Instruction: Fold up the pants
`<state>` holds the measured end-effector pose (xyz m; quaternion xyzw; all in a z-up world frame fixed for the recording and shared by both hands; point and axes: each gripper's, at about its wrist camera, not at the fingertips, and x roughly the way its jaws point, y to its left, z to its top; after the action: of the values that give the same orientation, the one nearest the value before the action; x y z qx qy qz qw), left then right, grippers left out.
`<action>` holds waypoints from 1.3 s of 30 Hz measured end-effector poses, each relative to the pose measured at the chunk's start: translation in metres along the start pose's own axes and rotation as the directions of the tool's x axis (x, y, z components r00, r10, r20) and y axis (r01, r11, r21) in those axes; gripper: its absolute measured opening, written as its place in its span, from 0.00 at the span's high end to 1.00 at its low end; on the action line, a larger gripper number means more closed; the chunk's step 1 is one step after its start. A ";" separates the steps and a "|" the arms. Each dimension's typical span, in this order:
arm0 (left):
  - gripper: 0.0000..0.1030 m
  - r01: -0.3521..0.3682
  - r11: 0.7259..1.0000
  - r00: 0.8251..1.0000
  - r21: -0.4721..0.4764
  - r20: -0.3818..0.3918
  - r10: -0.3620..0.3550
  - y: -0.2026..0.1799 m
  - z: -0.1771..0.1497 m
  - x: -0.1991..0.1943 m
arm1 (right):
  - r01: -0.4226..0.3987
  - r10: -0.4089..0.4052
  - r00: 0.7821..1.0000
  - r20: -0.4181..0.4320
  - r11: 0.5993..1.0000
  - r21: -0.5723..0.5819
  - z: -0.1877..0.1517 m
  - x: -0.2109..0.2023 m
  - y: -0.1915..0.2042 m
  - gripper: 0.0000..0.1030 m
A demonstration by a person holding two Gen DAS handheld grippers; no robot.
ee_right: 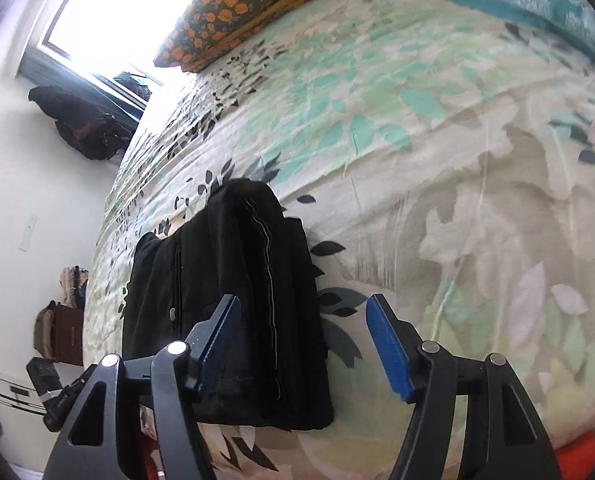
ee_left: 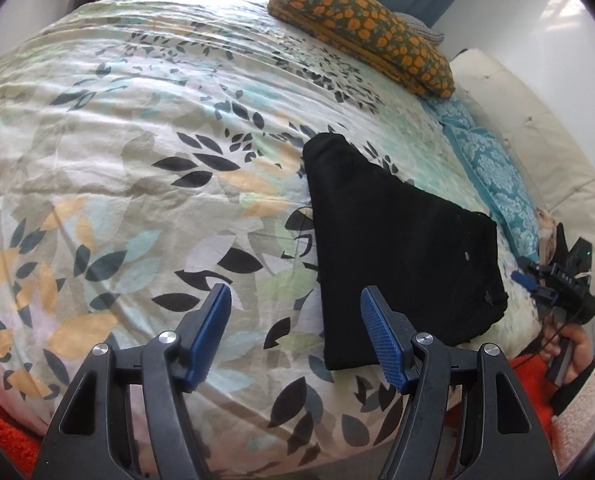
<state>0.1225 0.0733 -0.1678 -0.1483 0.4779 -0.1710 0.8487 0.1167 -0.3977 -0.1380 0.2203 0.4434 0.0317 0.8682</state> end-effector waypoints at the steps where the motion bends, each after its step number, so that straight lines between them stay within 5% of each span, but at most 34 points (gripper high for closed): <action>1: 0.32 -0.004 0.999 1.000 0.037 0.004 0.004 -0.012 0.001 0.003 | 0.005 -0.001 0.999 0.047 0.997 -0.083 -0.001 -0.009 0.019 0.35; 4: 0.32 0.004 0.987 1.000 0.163 -0.011 -0.002 -0.054 0.005 0.018 | 0.026 0.009 0.994 0.109 0.948 -0.318 -0.013 -0.013 0.082 0.40; 7: 0.32 0.033 0.955 0.999 0.294 -0.022 -0.028 -0.098 -0.001 0.034 | 0.054 -0.033 0.998 0.055 0.897 -0.438 -0.037 0.020 0.111 0.56; 10: 0.29 0.030 0.910 0.993 0.413 -0.115 0.020 -0.126 -0.022 0.068 | 0.117 -0.151 0.988 -0.040 0.887 -0.447 -0.071 0.059 0.091 0.70; 14: 0.29 -0.036 0.843 0.994 0.536 -0.071 0.088 -0.138 -0.044 0.072 | 0.094 -0.119 0.992 -0.044 0.921 -0.379 -0.082 0.056 0.068 0.73; 17: 0.29 0.013 0.877 0.990 0.480 -0.128 0.056 -0.132 -0.023 0.062 | 0.078 -0.088 0.996 -0.012 0.927 -0.366 -0.075 0.038 0.072 0.73; 24: 0.24 -0.020 0.948 0.999 0.317 -0.033 0.032 -0.115 0.076 0.073 | 0.051 -0.015 0.995 0.098 0.926 -0.373 -0.010 0.025 0.105 0.70; 28: 0.24 -0.078 0.959 0.997 0.272 0.011 0.078 -0.120 0.109 0.113 | 0.045 -0.018 0.997 0.073 0.920 -0.389 0.012 0.057 0.109 0.70; 33: 0.24 -0.187 0.950 0.979 0.249 -0.033 0.201 -0.099 0.109 0.171 | 0.080 -0.088 0.996 0.000 0.901 -0.426 -0.004 0.098 0.092 0.70; 39: 0.19 -0.232 0.961 0.969 0.149 -0.057 0.242 -0.071 0.111 0.182 | 0.067 -0.072 0.997 0.002 0.916 -0.396 -0.019 0.098 0.078 0.70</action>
<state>0.2960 -0.0590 -0.2209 -0.0232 0.5101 -0.1070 0.8531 0.1723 -0.2960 -0.1894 0.0244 0.4409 0.0913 0.8926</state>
